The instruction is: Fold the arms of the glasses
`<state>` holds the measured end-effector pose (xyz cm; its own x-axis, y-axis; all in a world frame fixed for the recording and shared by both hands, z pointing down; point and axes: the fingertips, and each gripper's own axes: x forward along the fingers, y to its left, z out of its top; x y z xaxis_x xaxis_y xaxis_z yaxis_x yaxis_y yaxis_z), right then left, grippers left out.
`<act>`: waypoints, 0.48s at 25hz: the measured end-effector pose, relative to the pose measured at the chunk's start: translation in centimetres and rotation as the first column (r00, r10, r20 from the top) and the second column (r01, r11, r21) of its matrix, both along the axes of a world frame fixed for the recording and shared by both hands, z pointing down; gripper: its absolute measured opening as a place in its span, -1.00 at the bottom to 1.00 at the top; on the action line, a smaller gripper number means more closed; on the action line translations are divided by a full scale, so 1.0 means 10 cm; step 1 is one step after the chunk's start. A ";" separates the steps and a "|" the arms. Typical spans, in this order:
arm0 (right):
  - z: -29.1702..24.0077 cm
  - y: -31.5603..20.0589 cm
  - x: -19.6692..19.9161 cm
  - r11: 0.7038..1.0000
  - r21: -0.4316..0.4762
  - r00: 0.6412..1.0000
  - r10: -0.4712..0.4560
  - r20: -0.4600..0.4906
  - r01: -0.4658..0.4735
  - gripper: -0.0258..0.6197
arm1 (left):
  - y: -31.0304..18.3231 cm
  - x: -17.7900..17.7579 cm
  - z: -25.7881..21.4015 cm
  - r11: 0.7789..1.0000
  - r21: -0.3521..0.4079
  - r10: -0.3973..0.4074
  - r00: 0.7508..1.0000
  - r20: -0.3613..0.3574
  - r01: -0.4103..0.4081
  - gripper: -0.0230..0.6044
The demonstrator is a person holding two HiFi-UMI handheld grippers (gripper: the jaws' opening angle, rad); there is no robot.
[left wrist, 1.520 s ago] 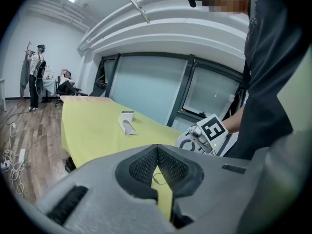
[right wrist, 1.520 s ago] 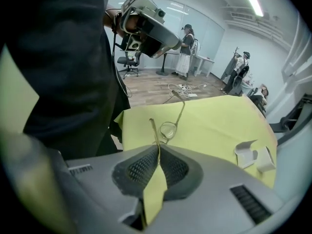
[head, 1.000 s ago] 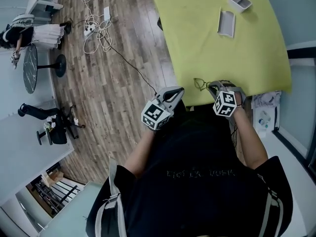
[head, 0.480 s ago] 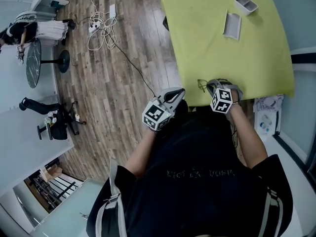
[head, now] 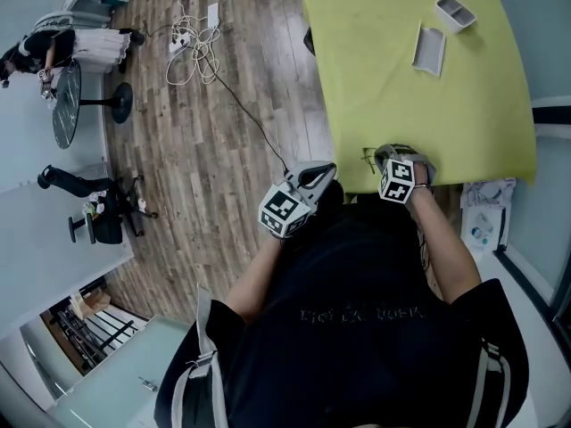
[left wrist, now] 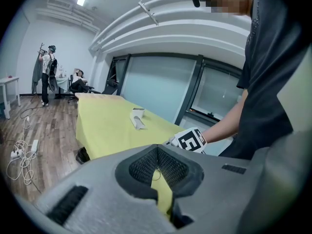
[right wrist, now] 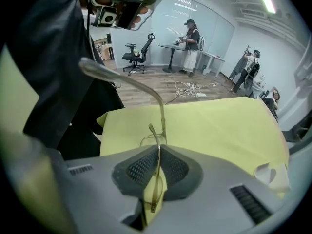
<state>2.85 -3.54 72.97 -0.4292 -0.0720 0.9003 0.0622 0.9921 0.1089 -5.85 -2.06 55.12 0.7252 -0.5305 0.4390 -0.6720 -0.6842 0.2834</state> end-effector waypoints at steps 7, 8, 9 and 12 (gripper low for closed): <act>0.13 -0.02 0.01 1.000 -0.018 1.000 0.001 -0.016 -0.001 -0.82 | 0.04 -0.02 -0.01 1.000 -0.004 -0.014 1.000 -0.007 0.014 -0.87; 0.15 -0.02 0.01 1.000 -0.020 1.000 -0.002 -0.019 0.002 -0.82 | 0.04 -0.02 -0.01 1.000 -0.005 -0.015 1.000 -0.006 0.015 -0.87; 0.17 -0.01 0.01 1.000 -0.022 1.000 -0.006 -0.022 0.005 -0.82 | 0.05 -0.02 -0.01 1.000 -0.006 -0.017 1.000 -0.004 0.017 -0.87; 0.18 0.00 0.01 1.000 -0.026 1.000 -0.012 -0.029 0.011 -0.82 | 0.06 -0.03 -0.01 1.000 -0.008 -0.020 1.000 -0.004 0.020 -0.87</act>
<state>2.91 -3.53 74.80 -0.4036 -0.0441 0.9139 0.0763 0.9937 0.0816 -6.15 -1.49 55.04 0.7165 -0.5411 0.4402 -0.6841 -0.6684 0.2920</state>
